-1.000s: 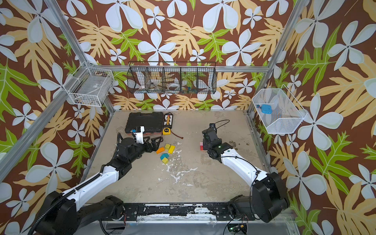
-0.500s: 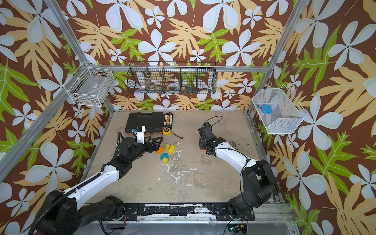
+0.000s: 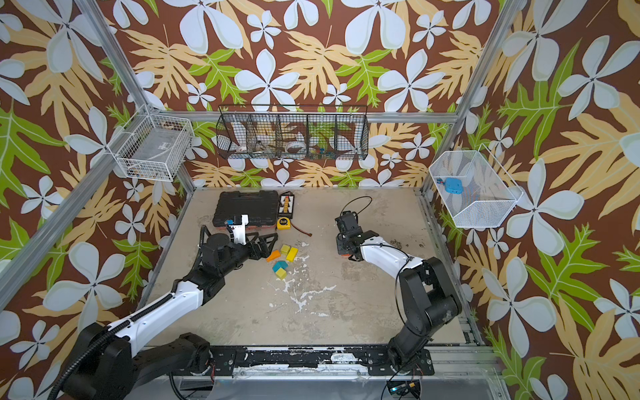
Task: Build the wood block tower
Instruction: 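Lower the magenta block onto the pink and red blocks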
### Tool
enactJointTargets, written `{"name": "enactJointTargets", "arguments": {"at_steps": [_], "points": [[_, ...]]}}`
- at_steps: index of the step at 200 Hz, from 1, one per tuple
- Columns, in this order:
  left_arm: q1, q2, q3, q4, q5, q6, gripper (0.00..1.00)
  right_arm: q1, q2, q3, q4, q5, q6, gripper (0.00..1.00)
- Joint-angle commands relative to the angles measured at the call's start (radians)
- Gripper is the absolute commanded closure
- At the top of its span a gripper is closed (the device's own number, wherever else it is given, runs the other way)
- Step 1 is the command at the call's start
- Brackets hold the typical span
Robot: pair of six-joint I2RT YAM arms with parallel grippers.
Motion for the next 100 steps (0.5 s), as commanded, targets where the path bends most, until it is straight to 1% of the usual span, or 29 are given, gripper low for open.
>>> {"name": "enactJointTargets", "arguments": {"at_steps": [1, 46, 100], "points": [[0.001, -0.001, 0.003, 0.026, 0.007, -0.006, 0.0, -0.008, 0.026, 0.018, -0.027, -0.002, 0.002, 1.0], [0.002, 0.007, 0.004, 0.03, 0.01, -0.008, 0.0, -0.022, 0.072, 0.038, -0.048, -0.01, 0.013, 1.0], [0.001, 0.023, 0.008, 0.035, 0.022, -0.012, 0.0, -0.036, 0.088, 0.044, -0.052, -0.029, 0.015, 1.0]]}}
